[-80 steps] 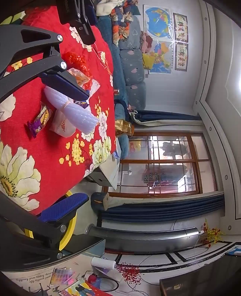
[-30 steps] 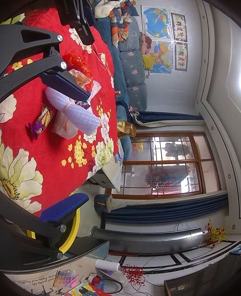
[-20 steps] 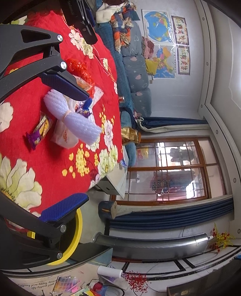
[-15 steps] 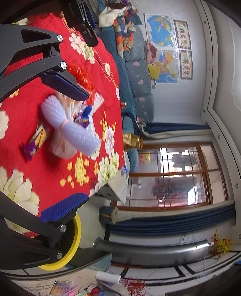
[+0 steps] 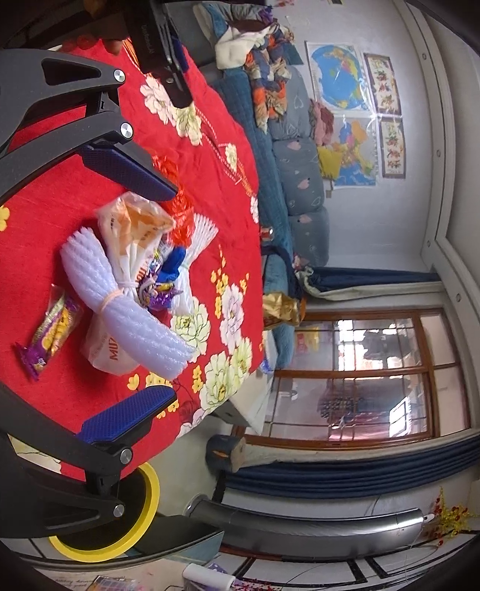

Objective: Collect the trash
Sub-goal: 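Grasp the red plastic bag with the left tool while the right tool grasps the white foam net sleeve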

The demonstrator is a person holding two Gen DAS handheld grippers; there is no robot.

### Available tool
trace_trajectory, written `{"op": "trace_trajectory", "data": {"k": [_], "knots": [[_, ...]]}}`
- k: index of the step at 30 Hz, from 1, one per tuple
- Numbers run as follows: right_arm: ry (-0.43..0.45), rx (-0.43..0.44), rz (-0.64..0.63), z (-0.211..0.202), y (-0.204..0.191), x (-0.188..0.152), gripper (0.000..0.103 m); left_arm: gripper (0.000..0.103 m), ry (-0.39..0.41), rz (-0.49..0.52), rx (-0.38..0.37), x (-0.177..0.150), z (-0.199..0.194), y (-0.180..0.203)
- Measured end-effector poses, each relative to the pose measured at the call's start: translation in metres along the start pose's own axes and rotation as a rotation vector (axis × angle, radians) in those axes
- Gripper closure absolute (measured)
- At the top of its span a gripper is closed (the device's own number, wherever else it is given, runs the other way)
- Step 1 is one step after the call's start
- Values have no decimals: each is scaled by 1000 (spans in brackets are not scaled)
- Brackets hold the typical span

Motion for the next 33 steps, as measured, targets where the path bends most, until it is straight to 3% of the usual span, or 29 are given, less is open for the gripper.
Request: {"op": "trace_trajectory", "data": {"k": [6,10,12,13,15,19,20,22,23,27,33], "knots": [[-112,-63,58,27,24,0,6,10,-125,54,-37,-5,45,6],[-198,-44,107,46,40,-6,6,10,-187,37,-111,-10,67,12],[-217,-27,133,51,45,-7,9,11,-208,29,-135,-14,74,14],[-223,-20,138,54,46,-8,16,12,-216,20,-147,-16,76,15],[-244,3,141,57,46,-9,28,25,-238,3,-171,-19,82,15],[-274,58,164,63,46,-9,59,41,-267,-32,-217,-23,89,18],[-278,66,161,64,45,-8,63,50,-268,-32,-220,-24,89,20],[-277,86,165,62,44,-7,67,67,-275,-21,-224,-27,88,25],[-274,96,167,61,44,-6,69,80,-272,-12,-216,-28,86,26],[-263,122,187,55,44,-4,71,91,-254,4,-202,-25,77,28],[-251,141,183,46,45,3,72,96,-180,12,-163,-8,55,19]]}}
Point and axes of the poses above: each gripper's, at about its wrist camera, not at the fingertips, and z roughly the way its jaws point, y to its right, x to its top, the point moved 7 cm from there along z, roughly the way its jaws point, and after that the axes turned 4 degrees about -y, right-handed, at the moved point
